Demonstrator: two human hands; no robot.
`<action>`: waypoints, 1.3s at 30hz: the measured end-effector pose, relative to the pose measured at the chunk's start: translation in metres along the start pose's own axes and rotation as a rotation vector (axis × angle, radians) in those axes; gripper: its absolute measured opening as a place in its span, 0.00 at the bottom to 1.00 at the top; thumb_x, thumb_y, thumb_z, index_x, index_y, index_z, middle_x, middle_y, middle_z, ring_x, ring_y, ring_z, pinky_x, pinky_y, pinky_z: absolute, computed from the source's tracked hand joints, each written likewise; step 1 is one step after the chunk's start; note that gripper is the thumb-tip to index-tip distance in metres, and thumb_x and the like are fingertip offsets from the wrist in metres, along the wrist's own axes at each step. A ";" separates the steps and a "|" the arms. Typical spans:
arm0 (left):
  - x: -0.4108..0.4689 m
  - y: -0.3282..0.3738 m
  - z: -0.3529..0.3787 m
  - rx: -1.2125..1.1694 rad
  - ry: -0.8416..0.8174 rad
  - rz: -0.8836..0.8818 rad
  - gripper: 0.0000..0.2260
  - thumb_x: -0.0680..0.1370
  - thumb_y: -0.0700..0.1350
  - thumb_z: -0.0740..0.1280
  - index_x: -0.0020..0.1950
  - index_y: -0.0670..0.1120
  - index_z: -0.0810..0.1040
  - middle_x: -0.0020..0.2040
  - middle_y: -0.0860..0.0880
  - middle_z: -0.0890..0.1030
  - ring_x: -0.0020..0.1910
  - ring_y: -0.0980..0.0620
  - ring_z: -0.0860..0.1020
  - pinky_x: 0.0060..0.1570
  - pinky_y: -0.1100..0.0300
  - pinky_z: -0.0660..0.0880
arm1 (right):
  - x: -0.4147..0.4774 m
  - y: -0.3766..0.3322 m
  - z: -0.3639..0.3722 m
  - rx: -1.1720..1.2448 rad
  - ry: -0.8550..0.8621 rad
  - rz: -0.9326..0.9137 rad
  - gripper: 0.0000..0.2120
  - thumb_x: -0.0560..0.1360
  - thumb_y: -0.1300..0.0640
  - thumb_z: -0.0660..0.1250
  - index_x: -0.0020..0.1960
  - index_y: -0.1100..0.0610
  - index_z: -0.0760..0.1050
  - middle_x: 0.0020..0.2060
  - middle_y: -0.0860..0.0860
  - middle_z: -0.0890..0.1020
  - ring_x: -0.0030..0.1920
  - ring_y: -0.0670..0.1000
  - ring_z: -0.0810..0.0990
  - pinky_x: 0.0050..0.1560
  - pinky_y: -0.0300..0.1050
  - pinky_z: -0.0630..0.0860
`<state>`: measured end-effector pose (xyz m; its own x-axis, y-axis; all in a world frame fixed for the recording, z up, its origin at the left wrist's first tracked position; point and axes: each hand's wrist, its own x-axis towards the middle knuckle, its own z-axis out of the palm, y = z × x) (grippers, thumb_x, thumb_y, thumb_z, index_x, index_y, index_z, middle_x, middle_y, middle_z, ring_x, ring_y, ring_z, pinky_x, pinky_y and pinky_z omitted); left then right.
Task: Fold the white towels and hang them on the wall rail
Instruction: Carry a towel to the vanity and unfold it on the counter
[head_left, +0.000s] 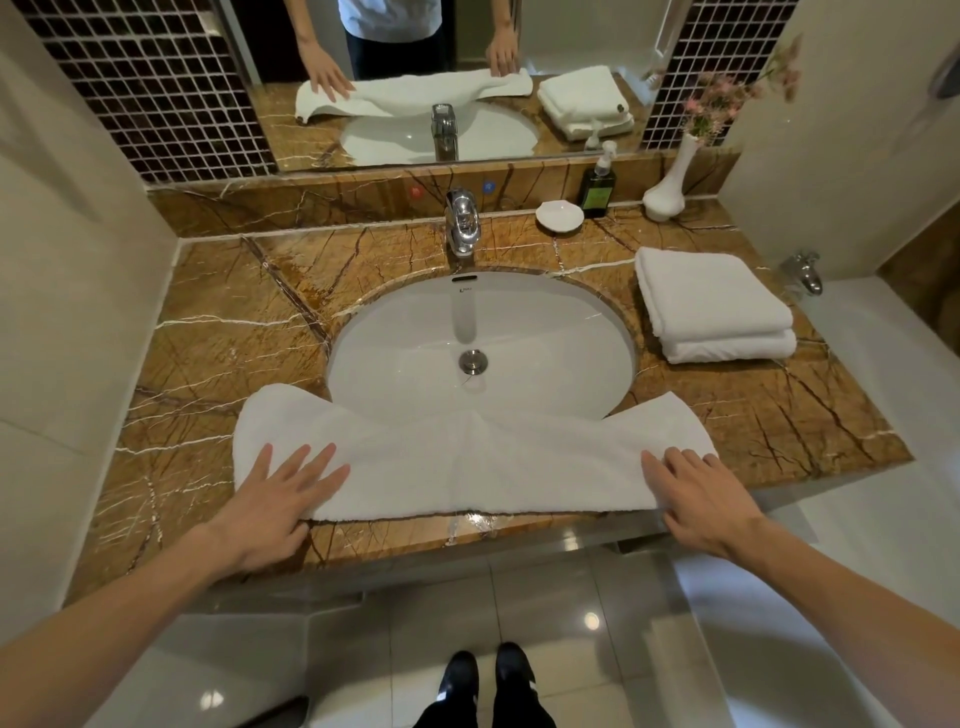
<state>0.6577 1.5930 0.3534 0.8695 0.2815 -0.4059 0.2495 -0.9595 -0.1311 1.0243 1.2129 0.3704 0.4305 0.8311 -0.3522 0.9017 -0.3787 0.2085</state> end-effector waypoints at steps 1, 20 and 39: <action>0.000 -0.003 0.001 -0.002 0.006 0.005 0.33 0.76 0.51 0.55 0.77 0.57 0.42 0.77 0.49 0.44 0.76 0.46 0.46 0.66 0.48 0.25 | 0.002 0.000 -0.001 0.014 0.014 0.006 0.25 0.72 0.46 0.59 0.66 0.54 0.63 0.52 0.53 0.75 0.46 0.51 0.73 0.50 0.45 0.72; 0.048 -0.013 -0.020 -0.208 -0.116 -0.387 0.29 0.80 0.58 0.50 0.77 0.56 0.39 0.77 0.42 0.36 0.75 0.40 0.37 0.70 0.35 0.46 | 0.054 -0.027 -0.011 0.144 -0.013 -0.011 0.29 0.81 0.46 0.47 0.78 0.55 0.43 0.78 0.56 0.50 0.77 0.56 0.50 0.74 0.53 0.52; 0.076 -0.074 -0.046 -0.075 -0.178 -0.354 0.19 0.71 0.64 0.66 0.56 0.55 0.73 0.52 0.57 0.79 0.52 0.55 0.75 0.62 0.50 0.62 | 0.139 -0.018 -0.035 0.415 -0.223 0.088 0.22 0.82 0.51 0.50 0.75 0.52 0.60 0.69 0.53 0.72 0.68 0.54 0.69 0.70 0.51 0.58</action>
<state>0.7245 1.6847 0.3741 0.6381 0.5866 -0.4987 0.5568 -0.7990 -0.2273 1.0669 1.3496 0.3493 0.4629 0.6982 -0.5461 0.7817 -0.6120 -0.1198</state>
